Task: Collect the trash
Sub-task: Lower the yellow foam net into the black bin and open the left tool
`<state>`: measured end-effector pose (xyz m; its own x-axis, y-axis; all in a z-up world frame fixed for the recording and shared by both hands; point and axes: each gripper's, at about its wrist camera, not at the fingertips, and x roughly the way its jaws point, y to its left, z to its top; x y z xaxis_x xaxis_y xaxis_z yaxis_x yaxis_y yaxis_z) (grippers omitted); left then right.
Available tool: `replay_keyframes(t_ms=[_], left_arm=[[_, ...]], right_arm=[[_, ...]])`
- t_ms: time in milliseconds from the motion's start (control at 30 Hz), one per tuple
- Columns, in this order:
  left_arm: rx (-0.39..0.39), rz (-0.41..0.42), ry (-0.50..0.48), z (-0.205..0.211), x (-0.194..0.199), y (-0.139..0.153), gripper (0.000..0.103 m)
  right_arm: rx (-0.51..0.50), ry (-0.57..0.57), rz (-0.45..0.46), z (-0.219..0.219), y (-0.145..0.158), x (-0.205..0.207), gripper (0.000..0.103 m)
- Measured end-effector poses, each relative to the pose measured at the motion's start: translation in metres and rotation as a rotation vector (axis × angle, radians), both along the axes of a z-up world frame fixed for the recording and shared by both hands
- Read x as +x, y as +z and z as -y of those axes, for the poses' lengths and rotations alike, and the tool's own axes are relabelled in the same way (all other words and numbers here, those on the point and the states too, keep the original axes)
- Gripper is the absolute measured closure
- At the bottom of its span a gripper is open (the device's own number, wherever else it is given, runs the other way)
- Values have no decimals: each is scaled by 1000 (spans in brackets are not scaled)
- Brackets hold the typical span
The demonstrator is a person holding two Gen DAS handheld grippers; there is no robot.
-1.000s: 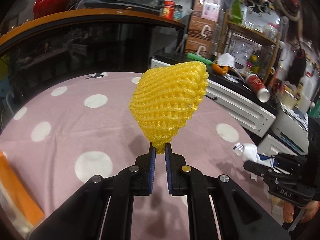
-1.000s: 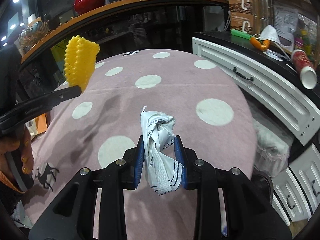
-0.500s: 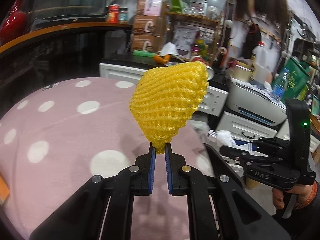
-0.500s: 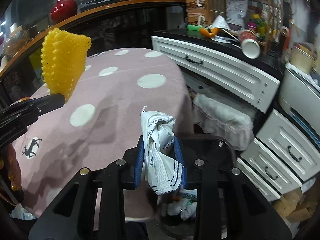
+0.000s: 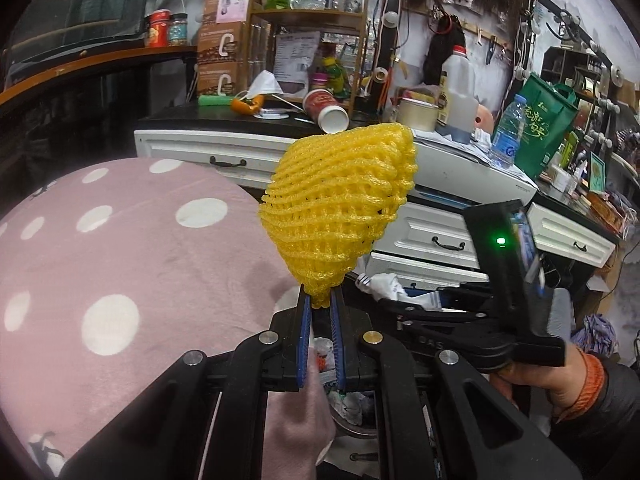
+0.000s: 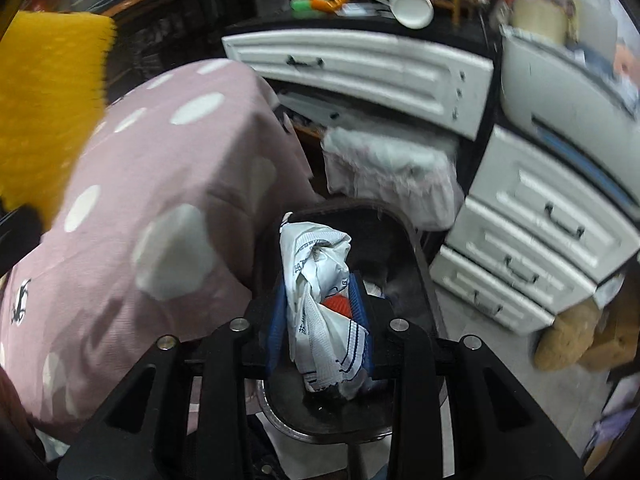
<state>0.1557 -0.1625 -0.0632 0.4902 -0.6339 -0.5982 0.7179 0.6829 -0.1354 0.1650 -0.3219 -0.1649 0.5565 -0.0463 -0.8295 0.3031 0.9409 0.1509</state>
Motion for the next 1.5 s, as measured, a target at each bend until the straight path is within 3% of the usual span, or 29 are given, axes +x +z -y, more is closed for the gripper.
replay_keyframes(t_ms=[33,100,300,567,833,1067,1167,1233,1300,1400,1500], left_arm=[[2,-2,-5,2,-1,-1,92],[5,-10,-14,6,-2,-4,92],[19,-21,-65,22,-11,-12,92],[76,-61,-151,54,-22,-36,92],[160,-116,-196,84,-24,-70,92],[215,-171,-231,104,-23,-97,92],[244,-181,-240,111,-23,-107,78],[242,-193,-246,113,-23,-110,48],[229,-182,-241,112,-25,-109,33],[223,-177,-244,114,-27,-107,24],[220,-166,-246,114,-28,-103,22]], right_arm=[[4,-26,-12,4,-5,0,60],[-8,-83,-31,13,-12,0,21],[-25,-309,19,52,-6,-19,20],[-12,-596,211,93,17,-61,17],[-37,-687,306,103,31,-83,17],[-44,-706,322,108,34,-88,17],[-34,-714,327,112,34,-89,16],[-33,-718,329,113,34,-90,16],[-32,-722,333,114,34,-91,16],[-30,-731,333,116,34,-93,16],[-33,-735,333,116,34,-93,16]])
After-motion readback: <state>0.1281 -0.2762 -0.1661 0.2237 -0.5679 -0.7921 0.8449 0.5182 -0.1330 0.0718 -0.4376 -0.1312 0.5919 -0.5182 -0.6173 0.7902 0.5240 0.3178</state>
